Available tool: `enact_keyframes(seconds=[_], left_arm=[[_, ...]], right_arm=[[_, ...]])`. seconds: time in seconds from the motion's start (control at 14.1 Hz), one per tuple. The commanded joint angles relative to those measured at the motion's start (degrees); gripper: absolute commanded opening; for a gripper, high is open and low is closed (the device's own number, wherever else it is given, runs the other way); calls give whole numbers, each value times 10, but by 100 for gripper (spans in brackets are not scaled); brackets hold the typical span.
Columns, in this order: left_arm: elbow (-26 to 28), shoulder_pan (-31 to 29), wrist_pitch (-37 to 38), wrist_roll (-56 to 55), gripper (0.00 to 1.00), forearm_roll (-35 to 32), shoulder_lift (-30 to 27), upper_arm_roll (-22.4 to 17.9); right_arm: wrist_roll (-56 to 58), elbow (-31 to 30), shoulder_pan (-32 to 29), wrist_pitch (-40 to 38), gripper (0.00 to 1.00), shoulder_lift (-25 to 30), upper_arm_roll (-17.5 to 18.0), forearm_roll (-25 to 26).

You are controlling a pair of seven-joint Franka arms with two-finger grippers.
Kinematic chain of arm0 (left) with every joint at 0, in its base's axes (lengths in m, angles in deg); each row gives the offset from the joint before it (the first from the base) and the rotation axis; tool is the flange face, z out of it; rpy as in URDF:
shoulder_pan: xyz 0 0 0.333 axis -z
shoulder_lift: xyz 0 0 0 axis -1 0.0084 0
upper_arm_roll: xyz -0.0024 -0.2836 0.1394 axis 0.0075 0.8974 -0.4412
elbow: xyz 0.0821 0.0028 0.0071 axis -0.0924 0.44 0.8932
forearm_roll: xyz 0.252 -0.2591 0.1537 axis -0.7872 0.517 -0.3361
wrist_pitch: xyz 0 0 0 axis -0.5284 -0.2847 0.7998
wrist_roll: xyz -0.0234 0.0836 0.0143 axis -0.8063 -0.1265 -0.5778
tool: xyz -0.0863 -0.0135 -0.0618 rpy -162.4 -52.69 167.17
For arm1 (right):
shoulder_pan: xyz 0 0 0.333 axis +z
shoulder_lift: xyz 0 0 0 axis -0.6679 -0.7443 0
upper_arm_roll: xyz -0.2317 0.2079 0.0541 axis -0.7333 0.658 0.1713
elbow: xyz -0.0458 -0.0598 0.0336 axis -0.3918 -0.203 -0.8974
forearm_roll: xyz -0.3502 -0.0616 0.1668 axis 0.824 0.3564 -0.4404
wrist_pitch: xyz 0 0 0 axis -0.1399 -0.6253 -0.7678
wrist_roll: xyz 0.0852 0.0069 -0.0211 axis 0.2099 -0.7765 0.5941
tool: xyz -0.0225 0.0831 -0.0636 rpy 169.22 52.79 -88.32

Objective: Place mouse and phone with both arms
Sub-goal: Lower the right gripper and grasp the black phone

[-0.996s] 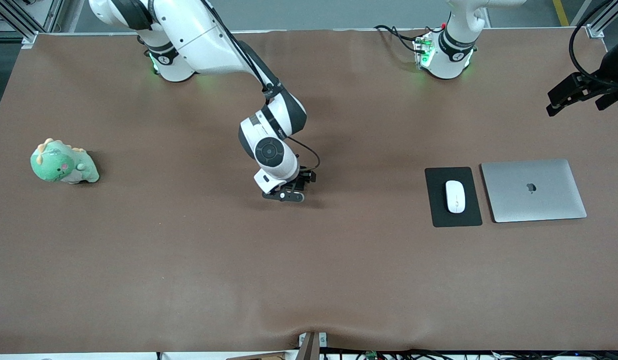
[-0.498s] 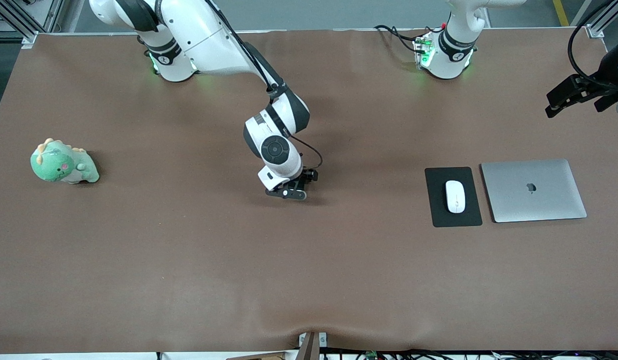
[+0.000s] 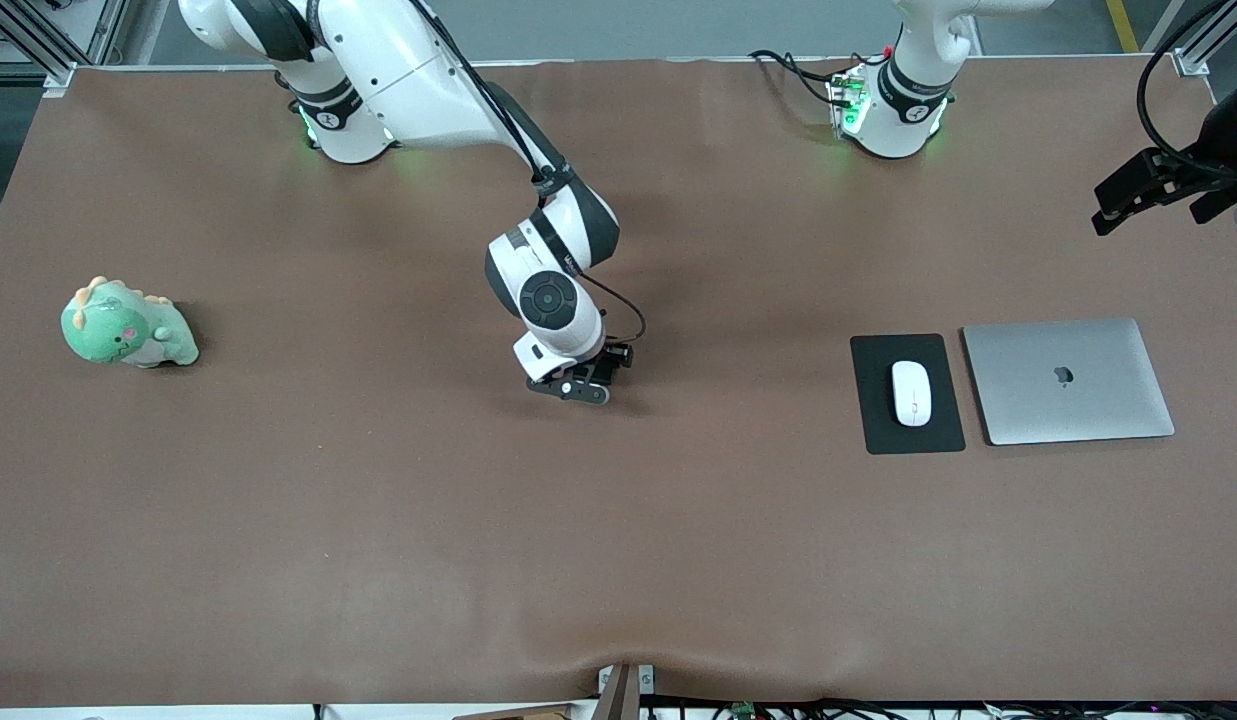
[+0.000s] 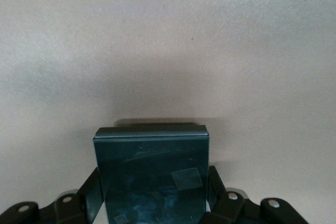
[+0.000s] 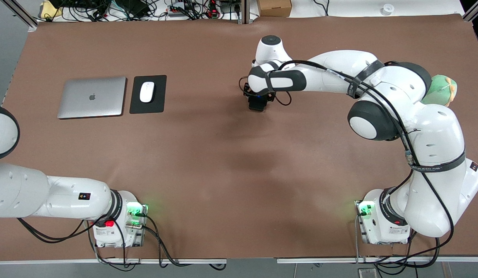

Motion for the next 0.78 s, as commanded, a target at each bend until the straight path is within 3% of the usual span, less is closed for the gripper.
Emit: enact_keyframes(seconds=[0.0, 0.5, 0.71], left_arm=[[1, 3, -3, 5, 100, 3, -7, -3], [0, 2, 7, 1, 100, 5, -9, -3], [0, 4, 7, -5, 100, 5, -7, -3]], right_arm=[[-10, 9, -9, -35, 0, 17, -8, -1], [-7, 4, -13, -99, 0, 62, -64, -3], [-3, -2, -37, -106, 0, 82, -71, -3]])
